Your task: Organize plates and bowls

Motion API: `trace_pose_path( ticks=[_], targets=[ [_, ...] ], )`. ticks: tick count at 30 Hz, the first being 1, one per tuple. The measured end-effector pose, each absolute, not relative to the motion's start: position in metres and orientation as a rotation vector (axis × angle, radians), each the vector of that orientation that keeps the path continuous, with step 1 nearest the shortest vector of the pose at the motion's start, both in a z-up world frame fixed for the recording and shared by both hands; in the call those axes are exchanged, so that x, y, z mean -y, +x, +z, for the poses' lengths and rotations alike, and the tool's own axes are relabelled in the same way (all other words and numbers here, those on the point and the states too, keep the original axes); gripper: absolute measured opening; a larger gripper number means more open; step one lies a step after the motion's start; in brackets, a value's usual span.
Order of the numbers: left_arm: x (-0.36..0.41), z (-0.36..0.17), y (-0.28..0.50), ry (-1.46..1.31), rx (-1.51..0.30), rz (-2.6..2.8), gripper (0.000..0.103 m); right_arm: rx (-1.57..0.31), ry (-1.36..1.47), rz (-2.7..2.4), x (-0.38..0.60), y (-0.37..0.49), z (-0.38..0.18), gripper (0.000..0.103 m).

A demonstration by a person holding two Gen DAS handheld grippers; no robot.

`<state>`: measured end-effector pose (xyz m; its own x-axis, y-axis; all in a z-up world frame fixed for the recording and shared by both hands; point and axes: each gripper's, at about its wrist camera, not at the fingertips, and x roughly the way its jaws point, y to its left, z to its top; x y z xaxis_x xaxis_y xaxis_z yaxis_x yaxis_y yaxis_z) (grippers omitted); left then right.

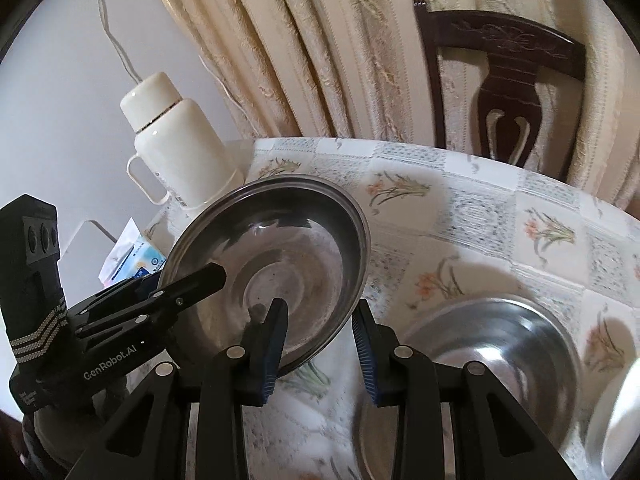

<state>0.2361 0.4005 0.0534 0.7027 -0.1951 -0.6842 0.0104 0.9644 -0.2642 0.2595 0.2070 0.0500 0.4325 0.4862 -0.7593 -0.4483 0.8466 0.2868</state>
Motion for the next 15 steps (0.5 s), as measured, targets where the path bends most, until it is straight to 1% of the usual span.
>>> trace_pose_path(
  ticks=[7, 15],
  targets=[
    [-0.359, 0.06, 0.23, -0.211, -0.806, -0.191, 0.037, -0.964, 0.136, 0.548, -0.161, 0.245, 0.055, 0.036],
    [-0.317, 0.057, 0.228, -0.165, -0.842, -0.246, 0.037, -0.954, 0.173, 0.506, -0.126, 0.228, 0.055, 0.036]
  ],
)
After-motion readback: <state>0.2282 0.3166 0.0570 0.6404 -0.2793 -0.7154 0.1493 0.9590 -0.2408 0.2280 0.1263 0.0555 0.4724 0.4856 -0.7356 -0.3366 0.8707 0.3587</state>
